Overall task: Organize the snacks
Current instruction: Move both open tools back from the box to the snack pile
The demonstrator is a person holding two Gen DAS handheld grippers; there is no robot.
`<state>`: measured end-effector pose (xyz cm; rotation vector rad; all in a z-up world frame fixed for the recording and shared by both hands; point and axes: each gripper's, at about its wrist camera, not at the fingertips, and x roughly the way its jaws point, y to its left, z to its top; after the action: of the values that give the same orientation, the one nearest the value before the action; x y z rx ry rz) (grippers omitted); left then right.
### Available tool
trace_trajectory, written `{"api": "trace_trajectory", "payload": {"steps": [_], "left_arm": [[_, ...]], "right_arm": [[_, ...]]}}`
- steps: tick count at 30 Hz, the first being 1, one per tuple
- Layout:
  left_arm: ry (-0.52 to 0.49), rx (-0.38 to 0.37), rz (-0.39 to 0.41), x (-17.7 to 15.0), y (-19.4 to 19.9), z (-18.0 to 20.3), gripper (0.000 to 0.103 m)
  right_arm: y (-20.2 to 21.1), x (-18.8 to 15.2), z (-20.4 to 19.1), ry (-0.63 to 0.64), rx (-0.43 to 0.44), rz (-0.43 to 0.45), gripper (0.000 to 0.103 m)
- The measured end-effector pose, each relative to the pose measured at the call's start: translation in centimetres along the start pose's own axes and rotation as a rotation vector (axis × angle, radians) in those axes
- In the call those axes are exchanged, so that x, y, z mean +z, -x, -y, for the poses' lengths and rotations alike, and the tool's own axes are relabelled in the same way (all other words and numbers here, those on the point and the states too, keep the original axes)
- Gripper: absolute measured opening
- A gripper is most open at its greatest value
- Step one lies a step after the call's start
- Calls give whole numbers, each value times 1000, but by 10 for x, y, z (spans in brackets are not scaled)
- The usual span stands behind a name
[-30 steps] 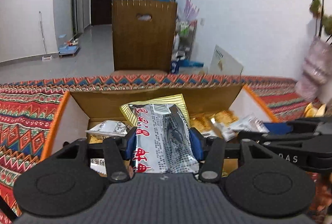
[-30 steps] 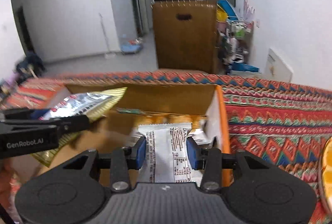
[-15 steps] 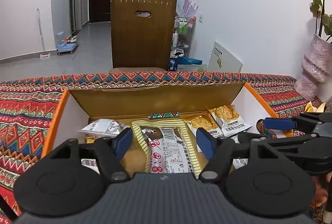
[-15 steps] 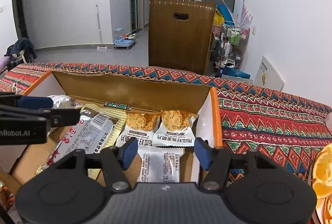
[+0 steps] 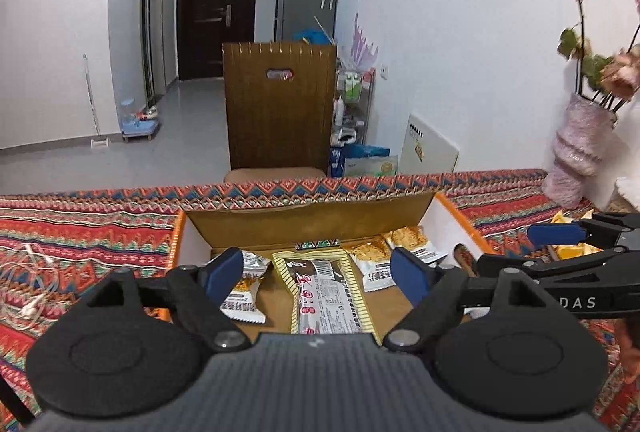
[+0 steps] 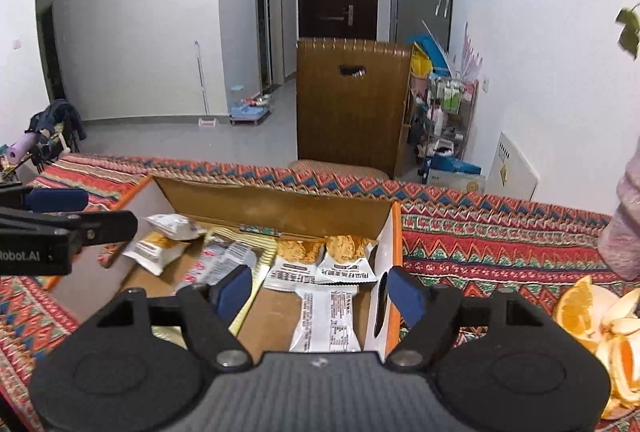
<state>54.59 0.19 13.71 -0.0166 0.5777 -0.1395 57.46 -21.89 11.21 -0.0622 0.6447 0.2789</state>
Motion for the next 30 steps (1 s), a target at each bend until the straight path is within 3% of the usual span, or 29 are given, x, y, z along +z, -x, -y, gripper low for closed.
{"api": "trace_trajectory", "payload": {"steps": [4,13,22,30], "left_arm": [[0,8,26,-3,38,1,85],[-31,0,124,-25,140,11,92],[-9,-22,177,-87,222,20,97],[5,-21,200,-147,274,30,99]], "right_arm": [[40,-3,-5,8,1,38,82],[133,-33,-16,37,9,118,87],[211,-89,-22,52,36,174,89],[254,-149,-32,61,53,184,96]]}}
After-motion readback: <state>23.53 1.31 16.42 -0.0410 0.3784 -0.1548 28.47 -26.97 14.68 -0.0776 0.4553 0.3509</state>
